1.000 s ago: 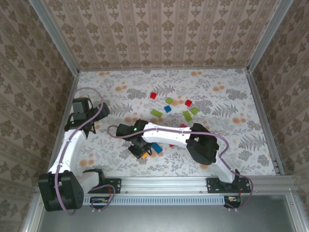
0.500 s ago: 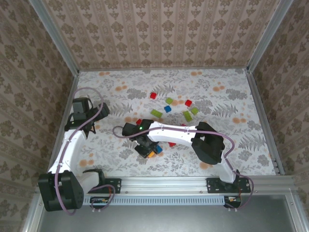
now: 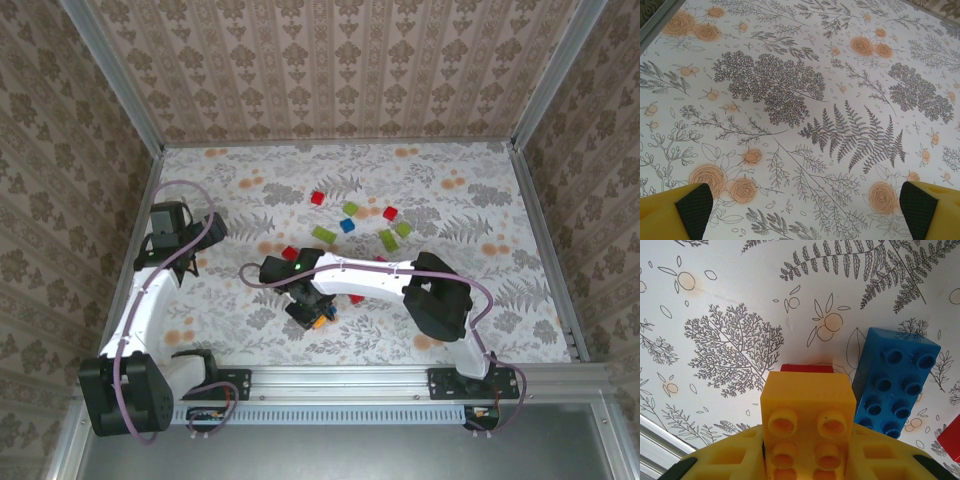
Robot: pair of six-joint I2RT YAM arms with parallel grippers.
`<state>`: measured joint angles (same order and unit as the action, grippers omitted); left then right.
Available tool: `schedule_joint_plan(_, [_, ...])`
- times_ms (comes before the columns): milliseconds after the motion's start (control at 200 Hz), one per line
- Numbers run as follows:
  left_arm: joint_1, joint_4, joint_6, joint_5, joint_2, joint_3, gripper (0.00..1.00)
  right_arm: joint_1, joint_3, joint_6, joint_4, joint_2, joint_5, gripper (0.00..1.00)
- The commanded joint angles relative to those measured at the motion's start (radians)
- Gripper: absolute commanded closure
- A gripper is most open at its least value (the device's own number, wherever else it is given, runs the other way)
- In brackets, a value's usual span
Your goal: Assemble a carrot with lego
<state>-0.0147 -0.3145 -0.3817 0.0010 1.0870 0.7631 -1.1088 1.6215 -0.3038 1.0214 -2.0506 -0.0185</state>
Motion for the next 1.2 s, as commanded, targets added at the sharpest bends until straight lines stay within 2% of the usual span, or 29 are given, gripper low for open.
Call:
schedule_joint_plan(0, [0.001,-0.018,0.006,0.002,0.004,0.034,0.00,-0.002,-0.016,0.018,0.062,0.006,-0.006,0.65])
schedule_joint_plan(225, [0.002,-0.016,0.006,0.008,0.007,0.033,0.00,-0.011,0.000,0.019,0.051,0.003,0.017,0.60])
schedule_joint_plan(485, [0.002,-0.015,0.005,0.013,0.011,0.039,0.00,-0.018,0.006,0.027,0.033,0.027,0.027,0.45])
schedule_joint_plan(650, [0.001,-0.015,0.007,0.010,0.012,0.038,0.00,-0.018,0.001,0.038,0.012,0.095,0.042,0.35])
schedule_joint_plan(785, [0.001,-0.016,0.007,0.010,0.011,0.036,0.00,-0.011,-0.002,0.042,0.036,0.167,-0.021,0.30])
schedule_joint_plan(930, [0.002,-0.017,0.006,0.010,0.008,0.033,0.00,0.042,-0.036,0.030,0.055,0.248,-0.080,0.29])
schedule_joint_plan(1195, [0.002,-0.016,0.004,0.013,0.006,0.034,0.00,0.209,-0.196,0.029,-0.015,0.322,-0.065,0.31])
